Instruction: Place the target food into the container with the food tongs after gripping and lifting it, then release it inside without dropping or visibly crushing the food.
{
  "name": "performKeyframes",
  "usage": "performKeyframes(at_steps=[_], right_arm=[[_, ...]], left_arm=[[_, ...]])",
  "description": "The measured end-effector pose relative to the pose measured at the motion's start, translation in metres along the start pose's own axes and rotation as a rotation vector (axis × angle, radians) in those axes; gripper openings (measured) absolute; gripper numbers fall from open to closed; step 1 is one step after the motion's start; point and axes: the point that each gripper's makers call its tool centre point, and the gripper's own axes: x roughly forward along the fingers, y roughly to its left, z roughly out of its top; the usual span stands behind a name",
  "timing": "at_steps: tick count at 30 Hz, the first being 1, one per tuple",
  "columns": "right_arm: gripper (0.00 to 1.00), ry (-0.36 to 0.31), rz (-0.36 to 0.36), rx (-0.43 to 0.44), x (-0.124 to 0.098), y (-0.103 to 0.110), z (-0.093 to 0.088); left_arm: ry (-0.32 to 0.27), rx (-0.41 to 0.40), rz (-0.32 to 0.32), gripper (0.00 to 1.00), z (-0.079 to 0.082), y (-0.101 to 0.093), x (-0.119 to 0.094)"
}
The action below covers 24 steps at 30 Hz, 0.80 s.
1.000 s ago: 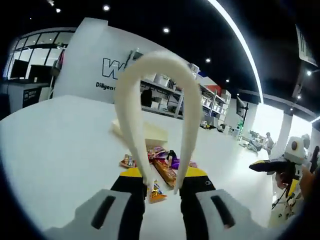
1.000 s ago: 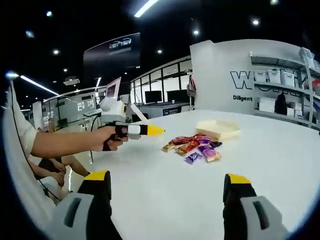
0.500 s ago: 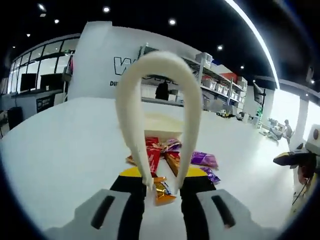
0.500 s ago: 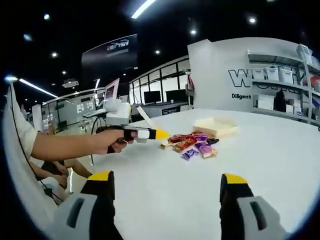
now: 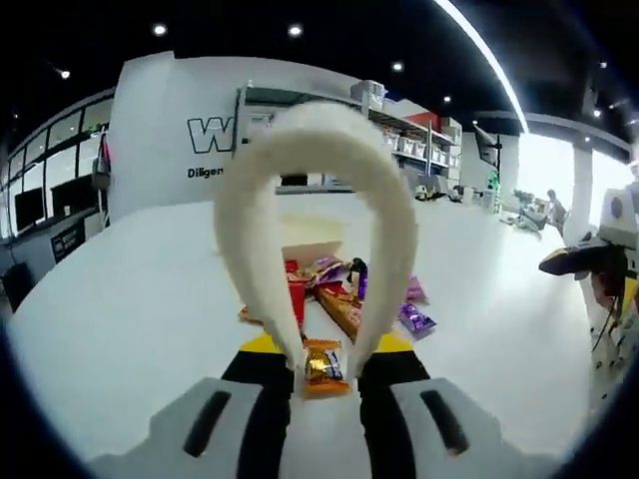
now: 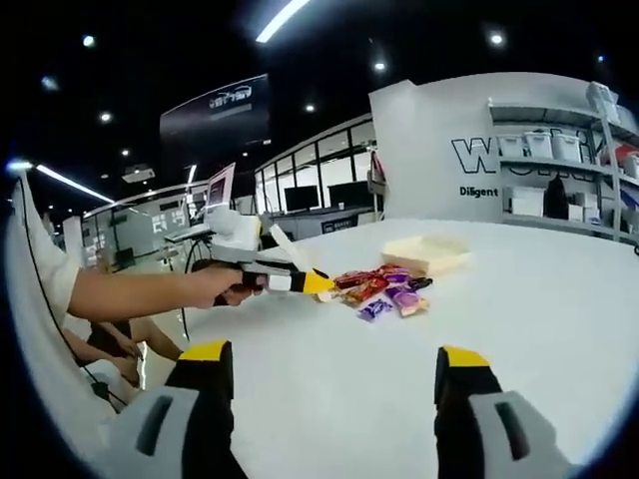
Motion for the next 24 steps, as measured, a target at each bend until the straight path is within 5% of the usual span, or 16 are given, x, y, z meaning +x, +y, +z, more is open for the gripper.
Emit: performKeyframes(at_steps=[3, 12, 24], right_arm=[[0.80, 0.006, 0.003, -0.001, 0.0015, 0.0021, -0.0012], [0.79, 0.019, 0.008, -0.003, 0.0070, 0.0058, -0.0014], [0.77, 0.031, 0.002, 0.003, 0.0045, 0.0054, -0.0071]], left_arm=[[0.009, -0.008, -0.045, 0.24, -0.0031, -0.0009, -0.0051], [0.001, -0.001, -0.034, 0.25, 0.0052, 0.0027, -0.0030], [0.085, 0.005, -0.021, 0.20, -0.0020, 0.0070, 0.0021]])
